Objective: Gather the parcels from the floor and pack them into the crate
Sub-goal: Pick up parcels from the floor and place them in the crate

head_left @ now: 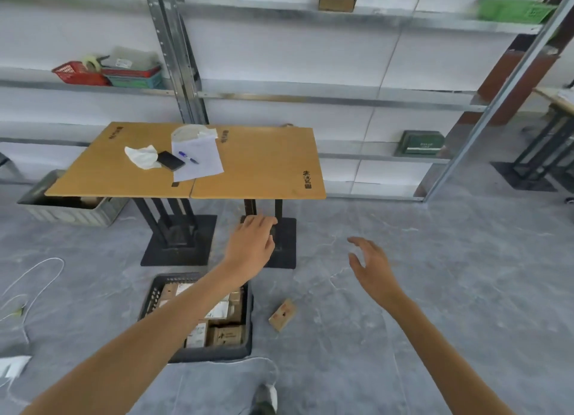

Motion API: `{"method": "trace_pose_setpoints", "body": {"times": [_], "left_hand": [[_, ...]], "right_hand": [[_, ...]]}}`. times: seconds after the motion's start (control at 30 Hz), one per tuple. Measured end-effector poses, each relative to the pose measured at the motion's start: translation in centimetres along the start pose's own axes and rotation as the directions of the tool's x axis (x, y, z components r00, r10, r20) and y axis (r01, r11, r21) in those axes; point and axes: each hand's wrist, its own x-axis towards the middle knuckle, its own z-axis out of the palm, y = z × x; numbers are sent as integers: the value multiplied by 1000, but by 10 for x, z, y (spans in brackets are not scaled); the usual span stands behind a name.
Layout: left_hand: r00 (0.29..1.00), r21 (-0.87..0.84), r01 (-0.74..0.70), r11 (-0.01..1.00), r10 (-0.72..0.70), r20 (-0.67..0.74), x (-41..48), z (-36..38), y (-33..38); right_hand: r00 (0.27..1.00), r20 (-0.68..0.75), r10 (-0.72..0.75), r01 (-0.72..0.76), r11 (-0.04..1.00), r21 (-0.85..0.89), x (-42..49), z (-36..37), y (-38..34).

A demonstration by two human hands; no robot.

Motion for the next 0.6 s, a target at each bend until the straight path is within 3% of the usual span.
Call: {"method": "trace_pose_setpoints", "body": {"times": [0.2, 0.37, 0.6], "left_hand": [[973, -63, 94, 994, -79, 215, 32, 72, -23], [912, -94, 220, 971, -171, 373, 56, 166, -55], [794, -109, 398, 911, -283, 538, 60, 422, -126]], "right_hand": [[955, 235, 181, -185, 983, -2, 37, 58, 49], [852, 374, 367, -400, 917, 11, 67, 135, 110], [638, 523, 566, -639, 768, -51, 112, 345, 268]]}}
